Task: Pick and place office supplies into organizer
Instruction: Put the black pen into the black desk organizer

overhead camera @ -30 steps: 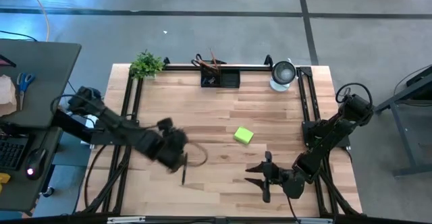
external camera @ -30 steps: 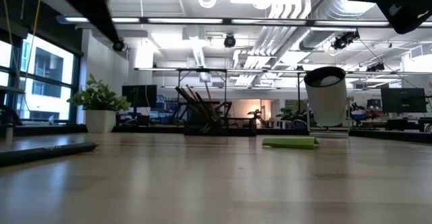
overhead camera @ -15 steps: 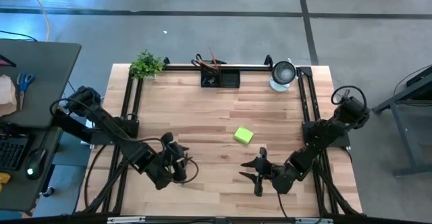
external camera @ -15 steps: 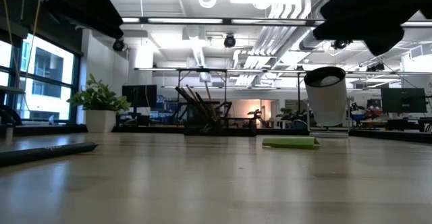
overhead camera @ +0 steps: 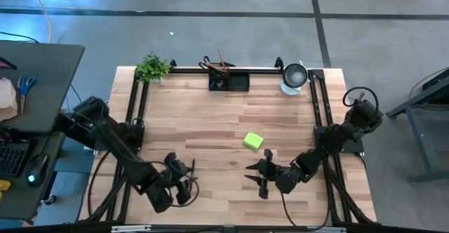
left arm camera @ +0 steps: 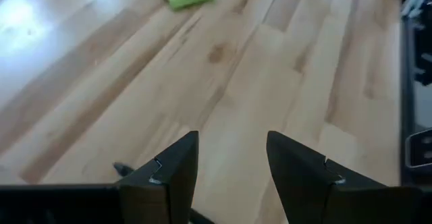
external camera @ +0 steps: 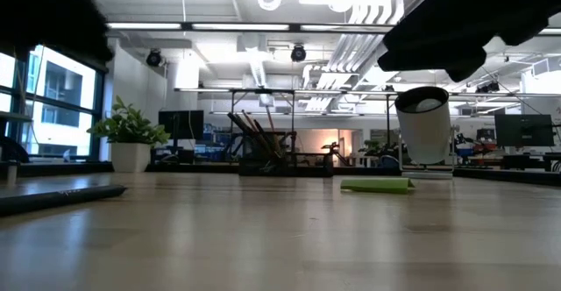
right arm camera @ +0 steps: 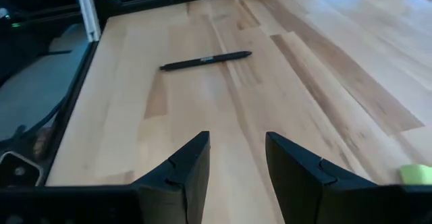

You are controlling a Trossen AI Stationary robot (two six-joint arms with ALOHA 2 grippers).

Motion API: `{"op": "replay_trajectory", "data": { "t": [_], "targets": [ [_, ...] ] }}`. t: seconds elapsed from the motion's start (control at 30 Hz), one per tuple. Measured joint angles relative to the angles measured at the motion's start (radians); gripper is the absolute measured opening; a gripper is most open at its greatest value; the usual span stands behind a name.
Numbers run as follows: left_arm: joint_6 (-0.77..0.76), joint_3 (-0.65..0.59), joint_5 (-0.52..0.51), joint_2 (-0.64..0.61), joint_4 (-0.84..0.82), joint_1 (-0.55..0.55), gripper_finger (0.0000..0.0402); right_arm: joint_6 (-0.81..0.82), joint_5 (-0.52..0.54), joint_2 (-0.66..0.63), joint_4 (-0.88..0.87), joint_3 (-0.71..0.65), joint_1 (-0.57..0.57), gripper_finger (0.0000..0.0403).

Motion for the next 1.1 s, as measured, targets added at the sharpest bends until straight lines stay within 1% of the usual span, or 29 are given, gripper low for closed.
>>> {"op": "replay_trajectory", "data": {
  "t": [0.07, 0.2, 0.33, 0.47, 0.57, 0.83, 1.0, 1.1],
  "targets": [
    [-0.046, 0.001, 0.023, 0.033, -0.034, -0.011, 0.0166, 0.002, -0.016, 0.0, 0.003, 0.0, -0.005, 0.0138],
    [-0.179, 0.0, 0.111, 0.109, -0.14, -0.011, 0.0166, 0.005, -0.017, 0.0, 0.009, 0.0, -0.006, 0.0138],
    [-0.274, -0.001, 0.114, 0.17, -0.191, -0.002, 0.0166, -0.006, -0.018, 0.0, 0.016, 0.0, -0.005, 0.0138],
    [-0.283, 0.0, 0.114, 0.186, -0.177, 0.007, 0.0166, -0.049, -0.019, -0.001, 0.019, 0.0, -0.005, 0.0138],
    [-0.283, 0.0, 0.134, 0.185, -0.182, 0.031, 0.0166, -0.074, -0.018, -0.001, 0.019, 0.0, -0.01, 0.0138],
    [-0.281, 0.0, 0.14, 0.187, -0.187, 0.085, 0.0166, -0.095, -0.033, -0.001, 0.021, 0.0, -0.031, 0.0138],
    [-0.281, 0.0, 0.18, 0.238, -0.174, 0.099, 0.0166, -0.097, -0.045, -0.001, 0.025, 0.0, -0.032, 0.0138],
    [-0.284, 0.001, 0.176, 0.274, -0.161, 0.103, 0.0166, -0.105, -0.044, -0.001, 0.025, 0.0, -0.032, 0.0138]
  ]
}}
